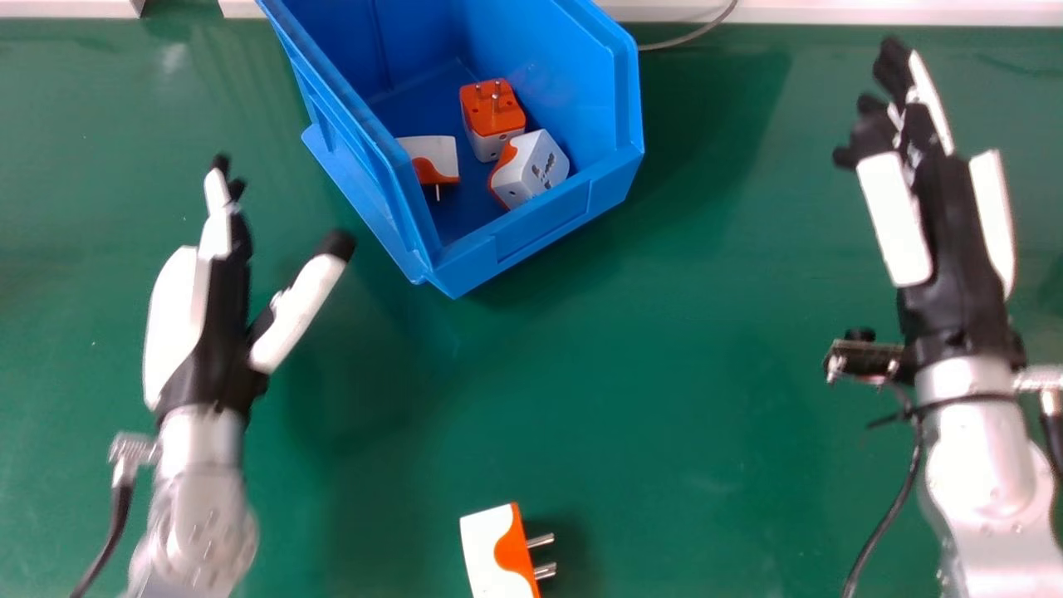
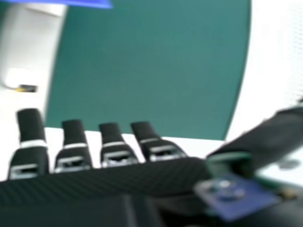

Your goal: Pick all objects and put in blue box

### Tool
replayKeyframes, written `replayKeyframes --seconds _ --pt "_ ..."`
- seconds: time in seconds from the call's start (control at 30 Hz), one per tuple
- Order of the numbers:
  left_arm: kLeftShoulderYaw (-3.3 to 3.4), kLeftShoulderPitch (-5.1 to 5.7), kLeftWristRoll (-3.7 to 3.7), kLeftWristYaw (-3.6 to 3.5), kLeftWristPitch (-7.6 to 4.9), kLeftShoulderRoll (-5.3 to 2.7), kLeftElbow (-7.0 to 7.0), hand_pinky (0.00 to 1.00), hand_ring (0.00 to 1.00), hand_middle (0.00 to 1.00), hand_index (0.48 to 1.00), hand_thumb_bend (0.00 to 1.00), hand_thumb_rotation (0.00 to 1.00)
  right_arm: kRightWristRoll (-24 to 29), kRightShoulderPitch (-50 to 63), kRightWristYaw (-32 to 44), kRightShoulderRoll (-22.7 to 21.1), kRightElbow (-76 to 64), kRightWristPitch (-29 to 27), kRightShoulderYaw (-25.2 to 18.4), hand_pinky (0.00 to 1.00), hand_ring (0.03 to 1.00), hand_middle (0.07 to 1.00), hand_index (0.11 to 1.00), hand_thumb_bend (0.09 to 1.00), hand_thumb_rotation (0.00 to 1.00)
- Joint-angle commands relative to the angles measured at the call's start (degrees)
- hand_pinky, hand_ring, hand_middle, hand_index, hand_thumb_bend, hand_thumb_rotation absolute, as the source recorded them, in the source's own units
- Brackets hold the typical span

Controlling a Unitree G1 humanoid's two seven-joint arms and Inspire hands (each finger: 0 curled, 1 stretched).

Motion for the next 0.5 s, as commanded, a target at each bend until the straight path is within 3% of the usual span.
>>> replayKeyframes --seconds 0.0,0.03,0.07,0.1,0.13,0.17,0.23,0.27,0.3,0.33,0.37,0.43,0.47 --pt "1.31 7.47 -2.17 -0.15 -3.02 0.08 -6.35 0.96 0.98 1.00 0.995 0.85 1.00 -0.6 0.8 -1.3 0.9 0.0 -2.0 -0.1 0.77 0.903 0.936 0.942 0.531 1.00" --pt "1.73 10.59 -3.62 -0.95 -3.95 -0.40 -9.04 0.96 0.98 1.00 0.995 0.85 1.00 -0.8 1.5 -1.4 1.4 -0.2 -2.1 0.1 0.77 0.903 0.936 0.942 0.531 1.00" --pt "2.04 12.62 -5.16 -1.93 -4.22 -0.88 -11.12 0.95 0.98 1.00 0.994 0.84 1.00 -0.8 1.5 -1.5 1.7 0.2 -2.1 0.2 0.77 0.901 0.935 0.939 0.530 1.00" --pt "2.44 14.67 -7.43 -3.36 -4.48 -1.48 -12.96 0.94 0.98 1.00 0.992 0.84 1.00 -0.8 1.6 -1.4 1.9 0.5 -2.1 0.3 0.77 0.902 0.937 0.940 0.529 1.00" --pt "2.72 15.96 -9.05 -4.48 -4.39 -1.87 -14.28 0.94 0.98 1.00 0.991 0.84 1.00 -0.8 1.7 -1.4 2.1 0.7 -2.2 0.4 0.77 0.903 0.938 0.941 0.528 1.00" --pt "3.11 18.52 -11.81 -6.27 -4.79 -2.43 -16.22 0.93 0.98 0.99 0.990 0.84 1.00 -0.7 2.8 -1.2 2.4 0.4 -2.6 0.4 0.78 0.907 0.942 0.944 0.528 1.00" --pt "3.75 22.86 -19.84 -11.86 -5.14 -3.79 -20.18 0.92 0.97 0.99 0.985 0.86 0.99 -0.1 4.5 -0.5 2.9 0.1 -2.9 0.4 0.80 0.922 0.958 0.958 0.519 1.00" --pt "3.98 25.03 -24.26 -14.97 -5.31 -4.45 -22.31 0.91 0.97 0.99 0.982 0.87 0.98 0.3 5.9 0.1 3.1 -1.0 -2.8 0.5 0.80 0.928 0.964 0.962 0.517 1.00" --pt "4.23 26.49 -27.12 -17.22 -5.28 -4.90 -23.88 0.91 0.97 0.99 0.982 0.87 0.98 0.6 7.0 0.5 3.3 -2.0 -2.7 0.5 0.80 0.928 0.964 0.962 0.517 1.00" --pt "4.29 28.32 -30.50 -19.62 -4.91 -5.54 -26.23 0.91 0.97 0.98 0.978 0.86 0.96 1.2 8.6 1.2 3.4 -3.7 -2.4 0.5 0.81 0.937 0.970 0.966 0.516 1.00" --pt "4.05 29.71 -34.33 -21.96 -3.72 -6.53 -29.00 0.91 0.96 0.97 0.974 0.84 0.95 2.0 9.8 2.1 3.5 -4.8 -1.9 0.5 0.81 0.949 0.981 0.974 0.515 1.00" --pt "3.27 32.54 -40.48 -25.59 -1.16 -8.64 -34.23 0.90 0.95 0.96 0.971 0.83 0.94 4.4 13.1 4.3 3.8 -7.9 -0.7 0.6 0.82 0.960 0.990 0.982 0.513 1.00" --pt "2.86 33.69 -42.92 -27.05 0.28 -9.41 -36.22 0.90 0.95 0.96 0.971 0.83 0.94 6.2 15.2 5.6 4.0 -9.7 0.1 0.5 0.82 0.960 0.990 0.982 0.513 1.00"
